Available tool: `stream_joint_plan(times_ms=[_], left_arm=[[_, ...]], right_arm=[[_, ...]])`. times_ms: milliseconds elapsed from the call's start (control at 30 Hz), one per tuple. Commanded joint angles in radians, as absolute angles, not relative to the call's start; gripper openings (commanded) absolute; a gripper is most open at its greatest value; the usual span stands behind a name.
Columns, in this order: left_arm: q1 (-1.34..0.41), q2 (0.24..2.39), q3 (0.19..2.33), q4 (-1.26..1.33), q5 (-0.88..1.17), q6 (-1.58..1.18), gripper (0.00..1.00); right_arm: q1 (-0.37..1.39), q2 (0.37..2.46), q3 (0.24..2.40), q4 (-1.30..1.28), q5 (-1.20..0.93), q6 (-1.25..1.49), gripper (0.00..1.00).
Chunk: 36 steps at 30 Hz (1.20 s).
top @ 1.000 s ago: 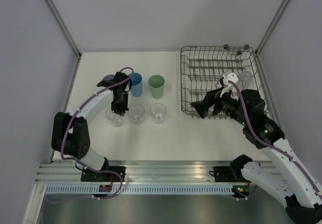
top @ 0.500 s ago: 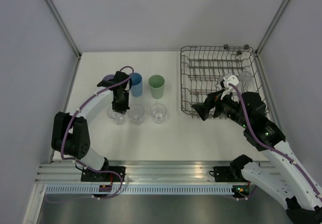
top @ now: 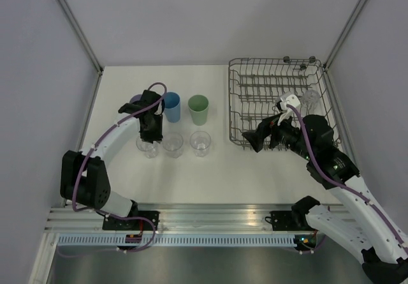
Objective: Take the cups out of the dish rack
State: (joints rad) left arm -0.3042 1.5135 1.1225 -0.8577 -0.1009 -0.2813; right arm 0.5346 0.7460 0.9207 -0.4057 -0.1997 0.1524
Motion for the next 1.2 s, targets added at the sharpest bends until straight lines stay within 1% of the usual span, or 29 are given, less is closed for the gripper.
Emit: stream_joint_plan(times_ms=[0, 100, 200, 233, 267, 300, 333, 367, 400, 467, 500, 567, 633, 700, 833, 867, 933, 1067, 1167], left_arm=[[-0.302, 1.402, 1.135, -0.831, -0.106, -0.259, 0.38], [-0.302, 1.364, 1.140, -0.833, -0.104, -0.259, 0.41], [-0.302, 1.309, 1.149, -0.847, -0.101, -0.264, 0.48], [-0.302, 1.266, 1.149, -0.845, -0.101, -0.265, 0.55], [-0.302, 1.243, 1.149, -0.847, -0.101, -0.267, 0.59], [-0.302, 1.214, 1.146, -0.845, -0.106, -0.270, 0.68], [-0.302, 1.188, 1.146, -0.844, -0.107, -0.270, 0.78], [-0.302, 1.130, 1.149, -0.842, -0.109, -0.271, 0.93], [-0.302, 1.102, 1.150, -0.839, -0.129, -0.272, 0.99], [-0.302, 1.005, 1.147, -0.819, -0.158, -0.268, 1.00], [-0.302, 0.974, 1.144, -0.813, -0.202, -0.275, 1.00], [-0.302, 0.873, 1.132, -0.781, -0.228, -0.276, 1.00], [-0.302, 0.810, 1.115, -0.766, -0.255, -0.278, 1.00], [-0.302, 0.738, 1.108, -0.756, -0.278, -0.281, 1.00], [-0.302, 0.638, 1.083, -0.746, -0.290, -0.302, 1.00], [-0.302, 0.620, 1.072, -0.735, -0.284, -0.307, 1.00], [-0.302, 0.556, 1.031, -0.713, -0.272, -0.314, 1.00], [-0.302, 0.460, 0.953, -0.672, -0.255, -0.321, 1.00], [-0.302, 0.413, 0.896, -0.661, -0.253, -0.340, 1.00]], right_arm=[[0.537, 0.753, 0.949, -0.406, -0.175, 0.140, 0.98], [0.538, 0.759, 0.960, -0.414, -0.161, 0.138, 0.98], [0.538, 0.778, 0.974, -0.414, -0.088, 0.155, 0.98], [0.537, 0.794, 0.976, -0.416, -0.053, 0.164, 0.98], [0.537, 0.807, 0.986, -0.419, -0.017, 0.173, 0.98], [0.537, 0.819, 0.994, -0.431, 0.068, 0.190, 0.98], [0.537, 0.848, 1.000, -0.439, 0.105, 0.198, 0.98], [0.537, 0.863, 1.014, -0.445, 0.144, 0.204, 0.98], [0.537, 0.879, 1.022, -0.454, 0.213, 0.212, 0.98], [0.537, 0.916, 1.034, -0.454, 0.305, 0.221, 0.98], [0.537, 0.926, 1.038, -0.456, 0.424, 0.228, 0.98], [0.537, 0.963, 1.049, -0.450, 0.544, 0.229, 0.98], [0.537, 0.994, 1.051, -0.433, 0.709, 0.213, 0.98], [0.525, 1.017, 1.048, -0.399, 0.771, 0.187, 0.98], [0.430, 1.097, 1.052, -0.364, 0.712, 0.134, 0.98], [0.360, 1.115, 1.072, -0.371, 0.643, 0.132, 0.98], [0.252, 1.167, 1.104, -0.380, 0.585, 0.146, 0.98], [0.147, 1.261, 1.146, -0.342, 0.474, 0.147, 0.98], [0.086, 1.370, 1.212, -0.354, 0.440, 0.146, 0.98]])
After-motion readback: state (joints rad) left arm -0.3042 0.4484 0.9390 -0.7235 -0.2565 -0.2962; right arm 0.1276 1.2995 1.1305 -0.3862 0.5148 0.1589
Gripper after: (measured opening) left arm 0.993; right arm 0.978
